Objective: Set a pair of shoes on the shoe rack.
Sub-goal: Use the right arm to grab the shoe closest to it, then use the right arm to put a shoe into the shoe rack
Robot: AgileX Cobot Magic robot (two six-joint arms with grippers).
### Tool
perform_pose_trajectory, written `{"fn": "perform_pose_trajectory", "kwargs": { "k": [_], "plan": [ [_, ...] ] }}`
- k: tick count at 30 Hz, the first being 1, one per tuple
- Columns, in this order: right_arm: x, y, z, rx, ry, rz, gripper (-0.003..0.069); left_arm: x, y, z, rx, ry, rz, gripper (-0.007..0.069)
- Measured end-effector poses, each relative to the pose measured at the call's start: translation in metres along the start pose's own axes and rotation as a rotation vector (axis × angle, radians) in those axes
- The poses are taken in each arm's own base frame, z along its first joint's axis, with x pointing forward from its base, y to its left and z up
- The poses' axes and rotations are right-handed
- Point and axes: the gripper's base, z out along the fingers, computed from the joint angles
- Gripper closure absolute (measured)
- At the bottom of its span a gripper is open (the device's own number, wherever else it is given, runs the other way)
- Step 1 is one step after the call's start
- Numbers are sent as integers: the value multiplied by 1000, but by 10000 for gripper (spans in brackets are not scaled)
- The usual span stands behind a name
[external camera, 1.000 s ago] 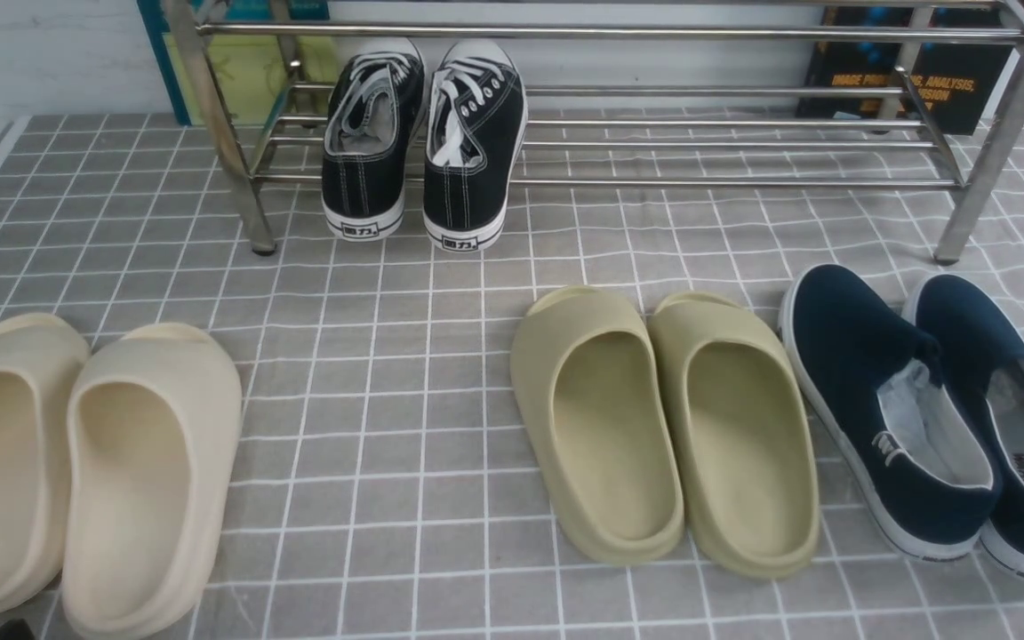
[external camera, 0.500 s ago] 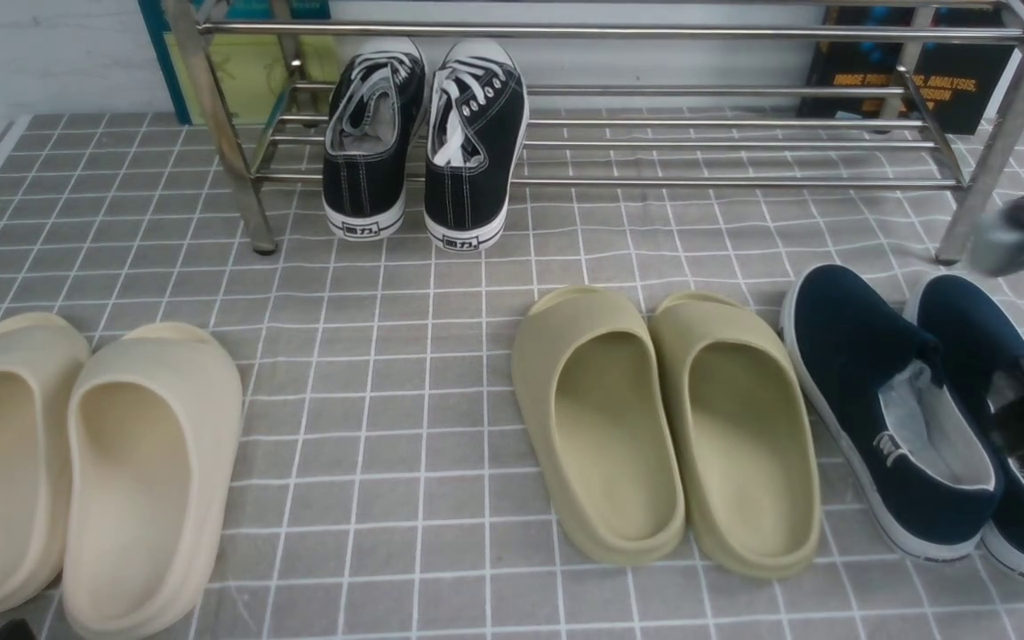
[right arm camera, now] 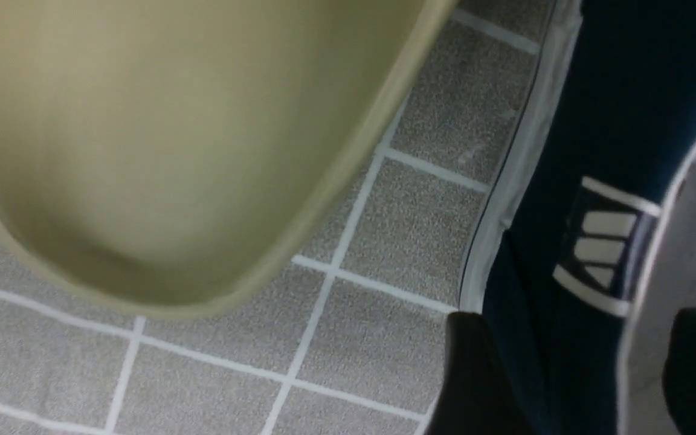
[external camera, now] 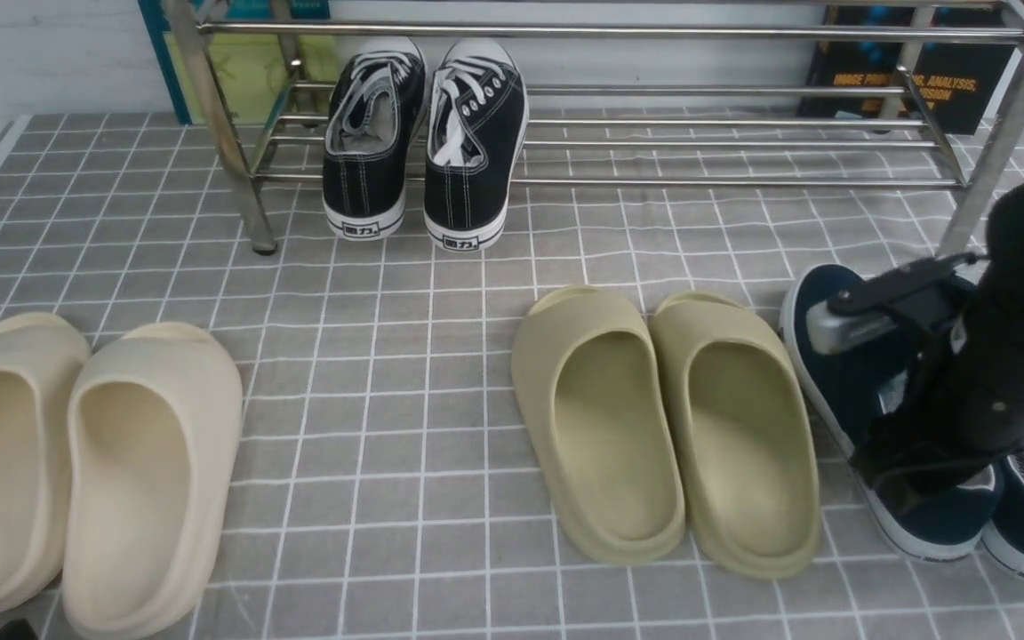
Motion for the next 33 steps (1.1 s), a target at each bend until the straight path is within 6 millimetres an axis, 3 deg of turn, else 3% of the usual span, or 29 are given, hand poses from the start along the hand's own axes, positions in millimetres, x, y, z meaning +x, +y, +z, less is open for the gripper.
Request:
{"fn": "perform_pose_trajectory", "kwargs": {
  "k": [1,4,6,8,11,12,14,16,20,25,33],
  "plan": [
    [0,0,1,0,3,0,247,0,0,0,0,0,0,442],
    [-2,0,6,0,6,0,422,0,0,0,0,0,0,442],
    [-2,1,4,-5,-1,5,578,0,0,0,0,0,0,442],
    [-1,1,-3,-5,-19,3,619,0,0,0,0,0,0,442],
    [3,1,-18,-7,-33,-2,617,0,0,0,0,0,0,442],
    [5,2,-38,-9,-61,-1,616,0,0,0,0,0,0,441],
    [6,1,-53,-8,-78,-3,616,0,0,0,0,0,0,439],
    [5,1,-87,-4,-144,-2,616,0,0,0,0,0,0,438],
    [-4,0,-108,0,-188,-18,616,0,0,0,0,0,0,438],
    [-21,-1,-109,1,-189,-28,616,0,0,0,0,0,0,433],
    [-75,-4,-85,2,-174,-58,616,0,0,0,0,0,0,431]
  ]
}}
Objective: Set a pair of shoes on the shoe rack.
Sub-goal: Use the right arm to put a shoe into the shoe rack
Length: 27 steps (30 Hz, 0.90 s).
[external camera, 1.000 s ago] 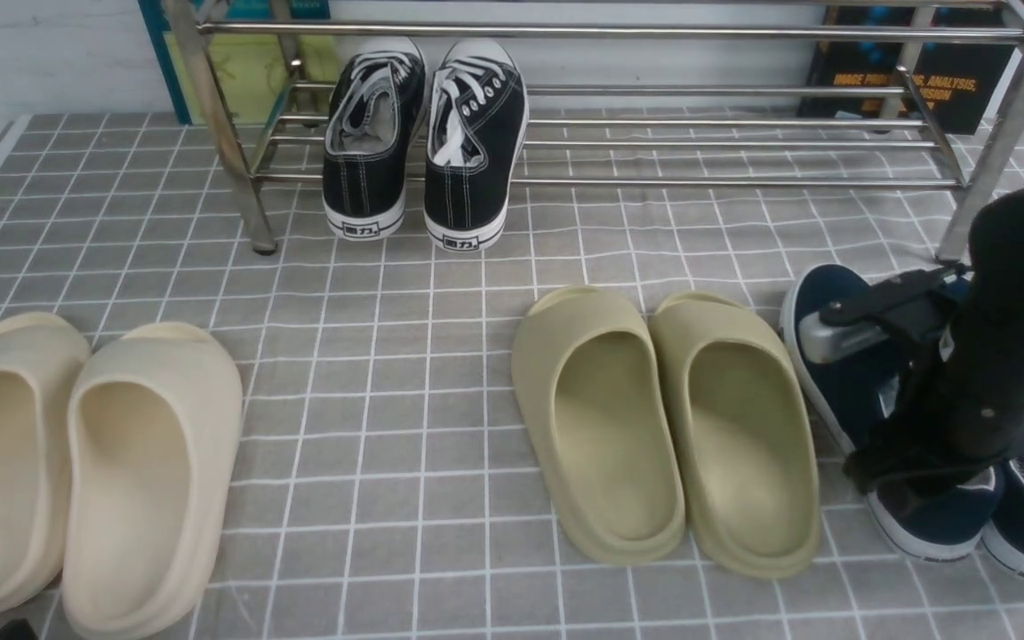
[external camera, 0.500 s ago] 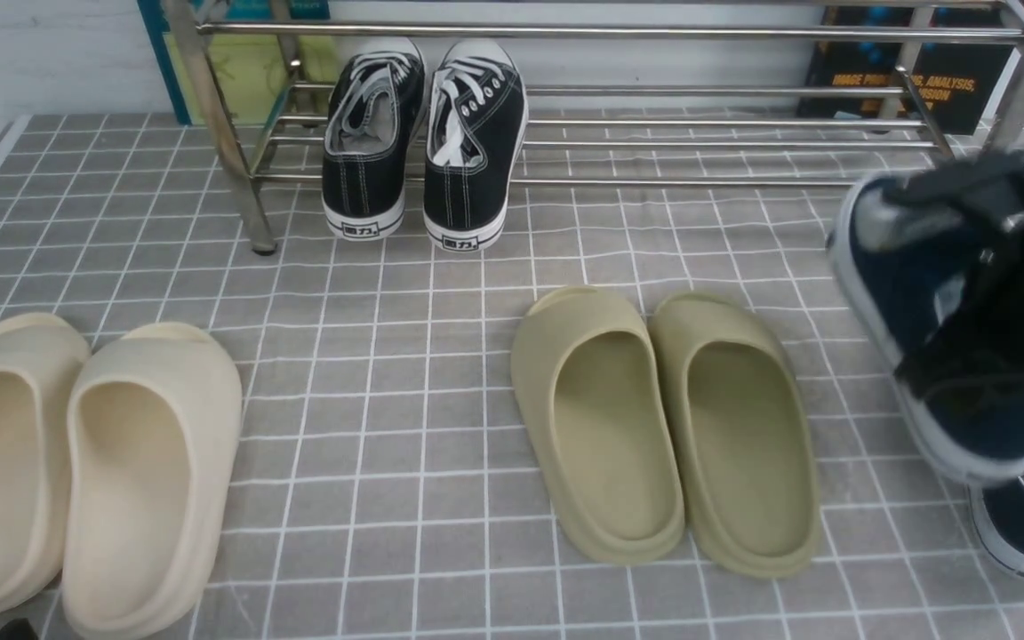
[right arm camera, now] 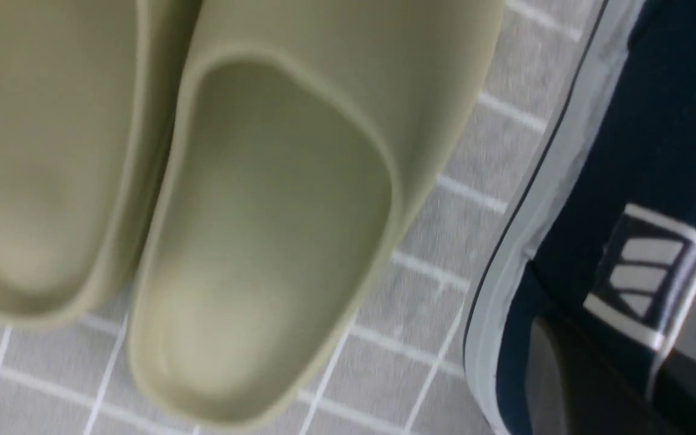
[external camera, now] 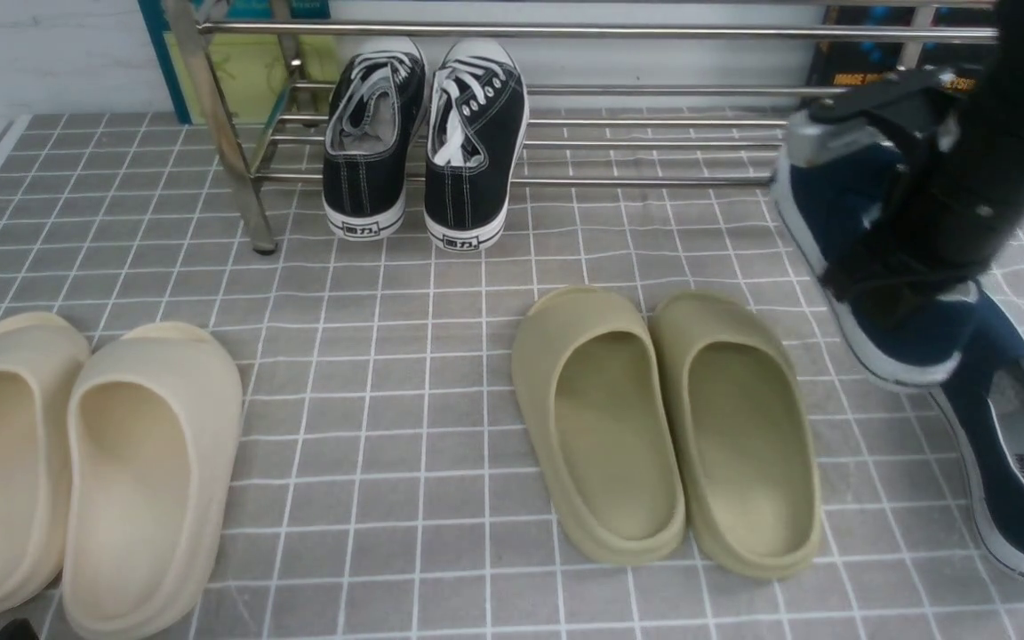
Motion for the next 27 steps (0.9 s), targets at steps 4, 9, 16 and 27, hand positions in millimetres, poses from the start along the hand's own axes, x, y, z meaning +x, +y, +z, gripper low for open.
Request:
{"fn": "perform_pose_trajectory", "kwargs": {
  "k": [4,9,16,27],
  "plan": [
    [-27,-3,9,5,-34,-31,616,0,0,0,0,0,0,428],
    [-55,-7,22,10,-69,-54,616,0,0,0,0,0,0,424],
    [-92,-11,45,17,-108,-68,616,0,0,0,0,0,0,418],
    [-120,-16,54,43,-216,-70,515,0,0,0,0,0,0,408]
  ]
}}
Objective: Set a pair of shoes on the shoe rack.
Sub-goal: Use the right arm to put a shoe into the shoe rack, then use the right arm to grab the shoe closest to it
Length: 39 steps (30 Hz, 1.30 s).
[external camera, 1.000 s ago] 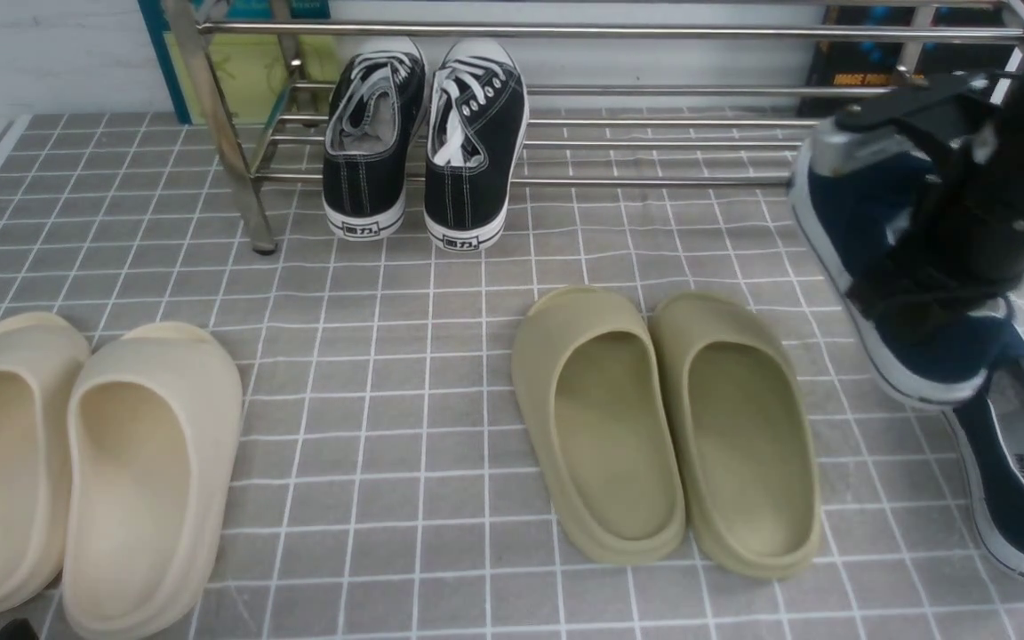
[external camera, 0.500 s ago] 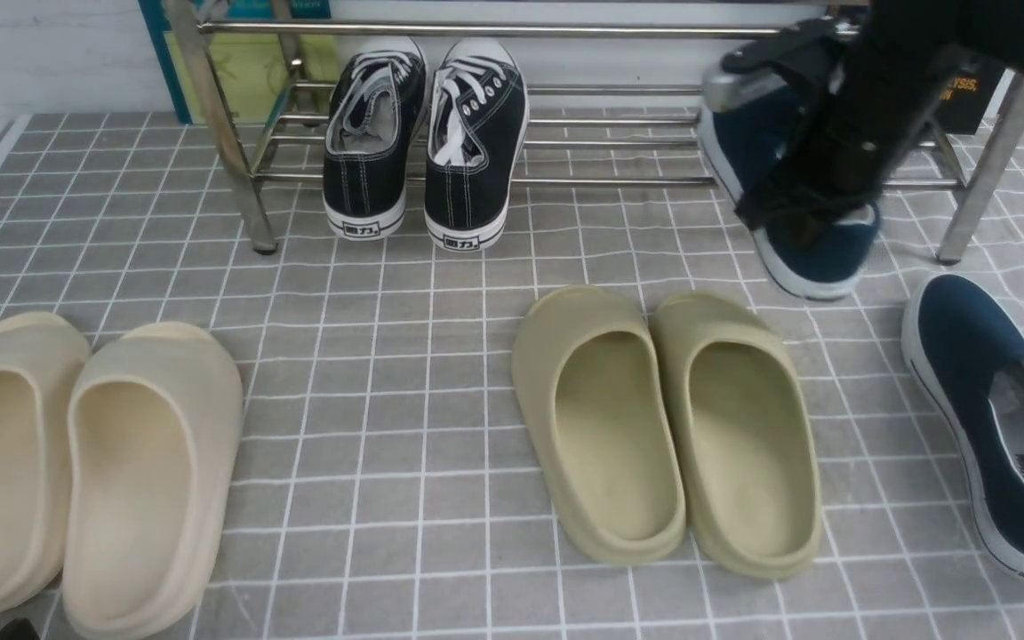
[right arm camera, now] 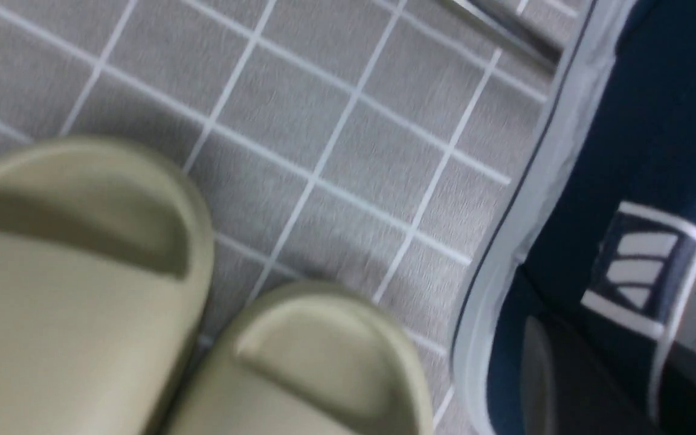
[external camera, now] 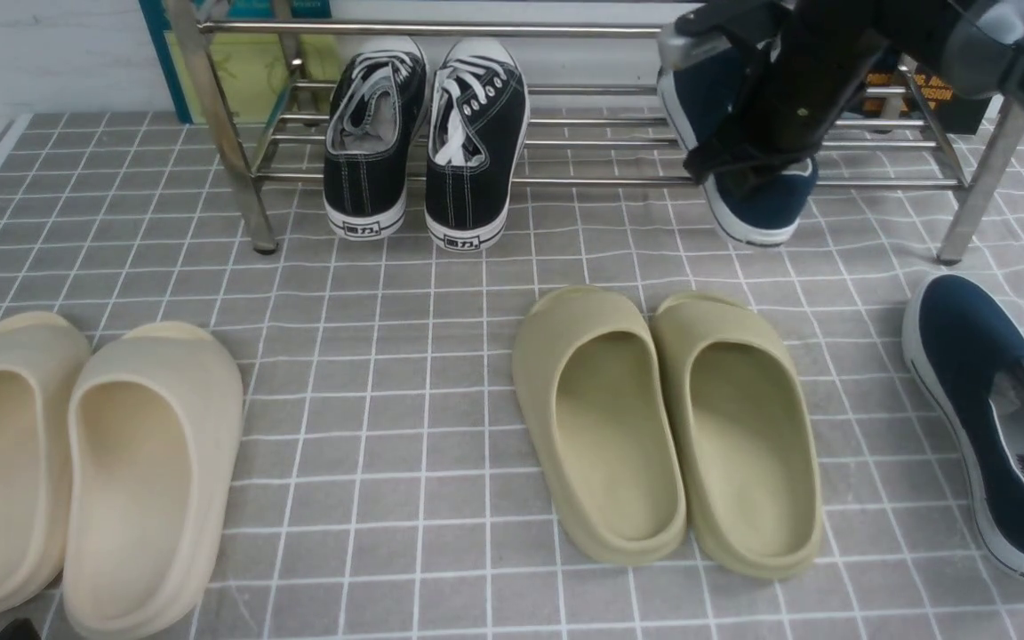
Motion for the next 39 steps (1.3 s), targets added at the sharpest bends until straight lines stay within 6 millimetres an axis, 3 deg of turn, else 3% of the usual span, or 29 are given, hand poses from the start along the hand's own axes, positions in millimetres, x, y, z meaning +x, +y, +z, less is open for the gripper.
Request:
{"fn": "perform_pose_trajectory", "kwargs": {
  "k": [5,8,11,14,15,16,18,21,24,26,27,28,29,30,31,32,36,39],
  "plan": [
    [-3,-8,-6,11,-34,44,294,0,0,0,0,0,0,407],
    [2,-9,-16,6,18,71,214,0,0,0,0,0,0,403],
    [4,-8,-34,1,34,80,177,0,0,0,0,0,0,400],
    [4,-8,-67,6,-5,101,166,0,0,0,0,0,0,396],
    [5,-8,-66,6,0,101,166,0,0,0,0,0,0,396],
    [9,-6,-90,4,-24,114,166,0,0,0,0,0,0,392],
    [15,-5,-104,5,-28,120,164,0,0,0,0,0,0,389],
    [39,1,-135,-10,-14,128,163,0,0,0,0,0,0,389],
    [85,7,-150,-7,73,139,161,0,0,0,0,0,0,387],
    [100,9,-150,-10,110,149,161,0,0,0,0,0,0,387],
    [128,9,-143,-7,192,167,160,0,0,0,0,0,0,387],
    [132,10,-144,-6,194,170,160,0,0,0,0,0,0,387],
    [161,10,-134,-6,281,194,160,0,0,0,0,0,0,387],
    [176,10,-129,-5,316,215,160,0,0,0,0,0,0,387],
    [176,10,-130,-3,308,217,160,0,0,0,0,0,0,387],
    [196,9,-120,2,344,258,160,0,0,0,0,0,0,387],
    [229,4,-90,26,353,340,160,0,0,0,0,0,0,387],
    [242,2,-71,41,342,351,160,0,0,0,0,0,0,387]
  ]
}}
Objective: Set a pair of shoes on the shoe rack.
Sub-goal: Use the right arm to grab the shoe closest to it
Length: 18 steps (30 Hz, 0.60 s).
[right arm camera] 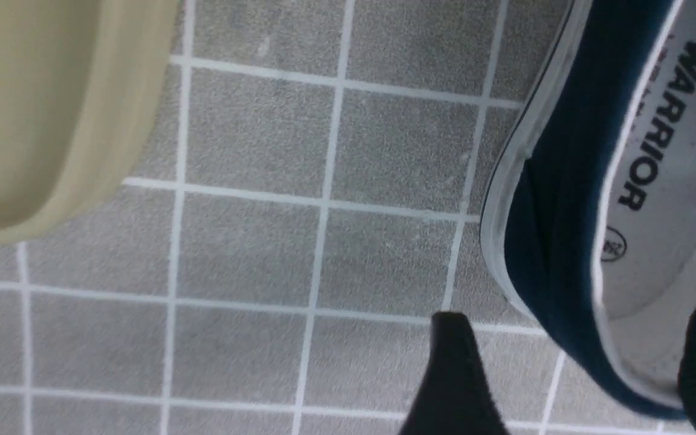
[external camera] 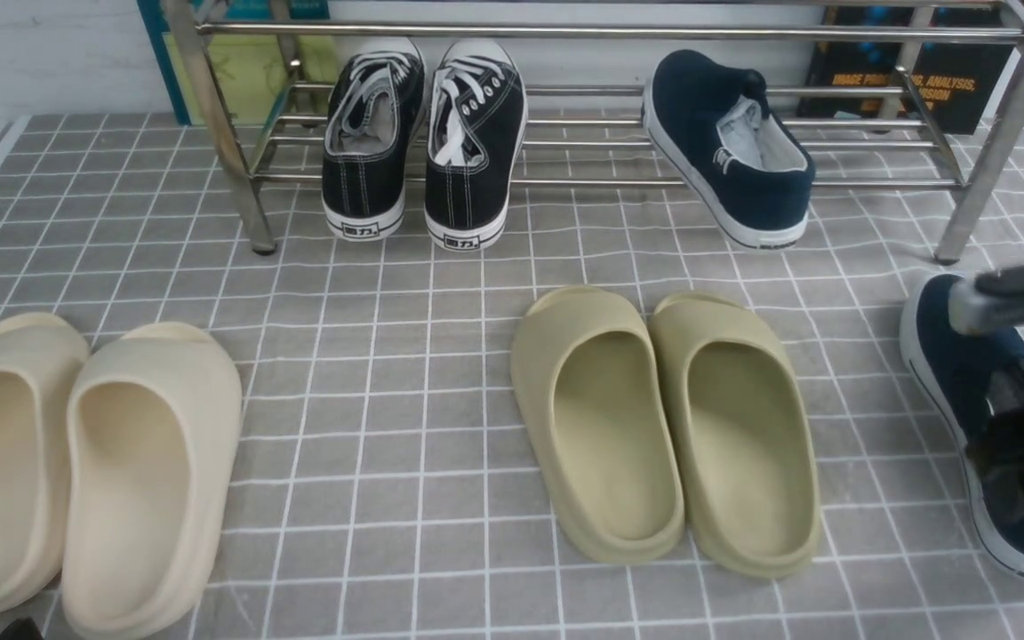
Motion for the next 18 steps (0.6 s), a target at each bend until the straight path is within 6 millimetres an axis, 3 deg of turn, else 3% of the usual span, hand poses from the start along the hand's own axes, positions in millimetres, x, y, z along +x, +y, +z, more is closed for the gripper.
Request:
{"fn": "perform_pose_trajectory", "kwargs": {
  "k": [6,9,14,17,18],
  "plan": [
    [-8,-2,29,8,-5,1,168,0,0,0,0,0,0,387],
    [-10,-2,41,12,17,-4,221,0,0,0,0,0,0,387],
    [-12,-3,45,30,40,-22,444,0,0,0,0,0,0,387],
    [-16,-3,32,26,62,-11,613,0,0,0,0,0,0,386],
    [-16,-3,25,26,71,-10,622,0,0,0,0,0,0,386]
  ]
}}
